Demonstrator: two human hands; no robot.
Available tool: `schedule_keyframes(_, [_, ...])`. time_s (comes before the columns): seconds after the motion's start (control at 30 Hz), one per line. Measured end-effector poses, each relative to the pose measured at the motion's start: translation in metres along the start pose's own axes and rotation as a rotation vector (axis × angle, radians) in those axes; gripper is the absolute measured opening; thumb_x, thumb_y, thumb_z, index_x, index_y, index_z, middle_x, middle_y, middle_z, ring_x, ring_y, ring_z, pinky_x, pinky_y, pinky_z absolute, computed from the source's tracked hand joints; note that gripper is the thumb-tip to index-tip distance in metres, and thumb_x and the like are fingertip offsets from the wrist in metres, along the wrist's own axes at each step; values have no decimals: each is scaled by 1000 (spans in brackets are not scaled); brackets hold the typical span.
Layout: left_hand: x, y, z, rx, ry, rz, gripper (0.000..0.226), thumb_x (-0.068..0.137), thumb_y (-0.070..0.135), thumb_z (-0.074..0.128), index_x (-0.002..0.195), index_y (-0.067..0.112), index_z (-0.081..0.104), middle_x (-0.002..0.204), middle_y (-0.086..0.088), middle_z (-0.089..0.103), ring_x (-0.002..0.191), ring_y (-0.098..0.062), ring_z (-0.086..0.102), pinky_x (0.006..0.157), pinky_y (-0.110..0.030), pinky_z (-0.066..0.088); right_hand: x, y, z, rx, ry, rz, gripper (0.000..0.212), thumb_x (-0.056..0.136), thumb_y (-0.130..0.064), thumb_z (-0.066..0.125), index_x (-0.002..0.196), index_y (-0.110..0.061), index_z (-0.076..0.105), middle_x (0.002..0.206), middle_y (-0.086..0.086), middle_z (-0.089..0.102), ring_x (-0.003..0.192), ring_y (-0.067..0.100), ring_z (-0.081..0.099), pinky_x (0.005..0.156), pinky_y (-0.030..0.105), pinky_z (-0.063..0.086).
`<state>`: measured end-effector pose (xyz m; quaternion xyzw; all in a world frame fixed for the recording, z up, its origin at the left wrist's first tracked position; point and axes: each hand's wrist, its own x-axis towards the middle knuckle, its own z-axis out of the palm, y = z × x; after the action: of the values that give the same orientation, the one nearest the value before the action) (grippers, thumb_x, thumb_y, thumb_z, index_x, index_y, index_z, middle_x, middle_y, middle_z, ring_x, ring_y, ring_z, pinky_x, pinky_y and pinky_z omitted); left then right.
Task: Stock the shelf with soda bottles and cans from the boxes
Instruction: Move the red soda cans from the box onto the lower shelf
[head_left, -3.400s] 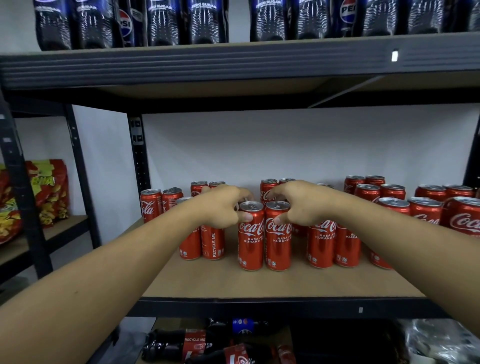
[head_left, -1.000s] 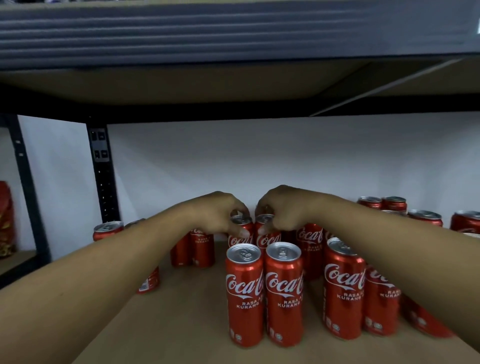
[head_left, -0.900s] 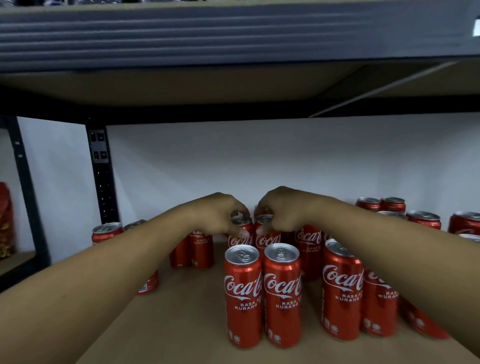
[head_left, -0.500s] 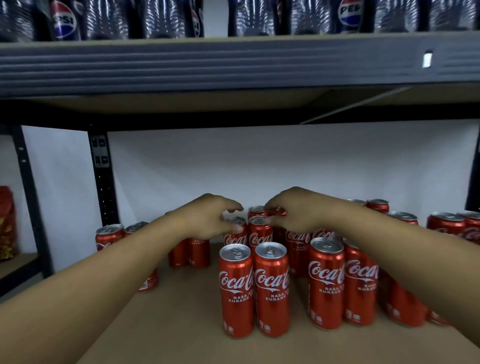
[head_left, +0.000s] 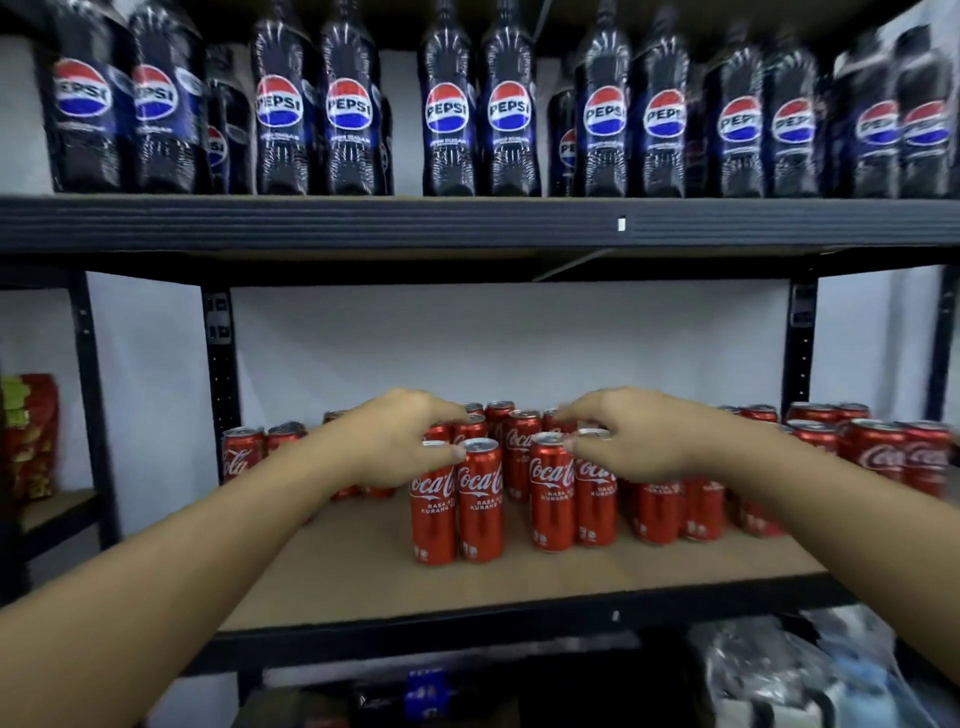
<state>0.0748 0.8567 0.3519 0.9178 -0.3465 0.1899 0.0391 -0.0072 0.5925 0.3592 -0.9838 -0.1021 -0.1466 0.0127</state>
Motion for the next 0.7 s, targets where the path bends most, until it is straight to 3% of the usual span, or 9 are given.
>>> schedule_keyframes(0.2, [-10,29,-1,-5,-17,4,54,97,50,58,147,30,50,149,5,54,134,-18,51,109,-40,45,-21,3,2,46,-42,60,54,101,-44,51,152,-28,43,161,-9,37,141,17,43,112,35,37])
schedule_keyframes(0.33, [12,25,4,-54,-13,-10,52,96,50,60,144,33,53,146,6,57,131,-17,53,107,-41,47,-2,22,5,49,-64,133,54,100,-44,54,151,-29,44,155,-5,46,137,18,47,108,34,39])
schedule_keyframes(0.47, [58,8,15,-97,-7,-22,48,96,48,62,140,32,56,138,9,62,118,-14,59,99,-36,51,40,53,5,47,-37,169,51,98,-45,55,146,-28,51,148,-5,54,132,19,52,109,34,43])
schedule_keyframes(0.6, [124,-5,26,-173,-28,-42,37,94,45,65,129,33,62,123,10,66,100,-10,60,80,-29,50,96,81,5,59,-83,158,50,97,-36,54,146,-26,52,151,-5,51,135,17,49,110,31,40])
schedule_keyframes(0.7, [170,-10,41,-164,-117,-56,42,91,47,69,129,30,61,124,6,66,104,-13,60,84,-31,52,131,96,6,90,-174,160,54,97,-39,57,149,-31,46,155,-7,45,136,18,47,111,34,40])
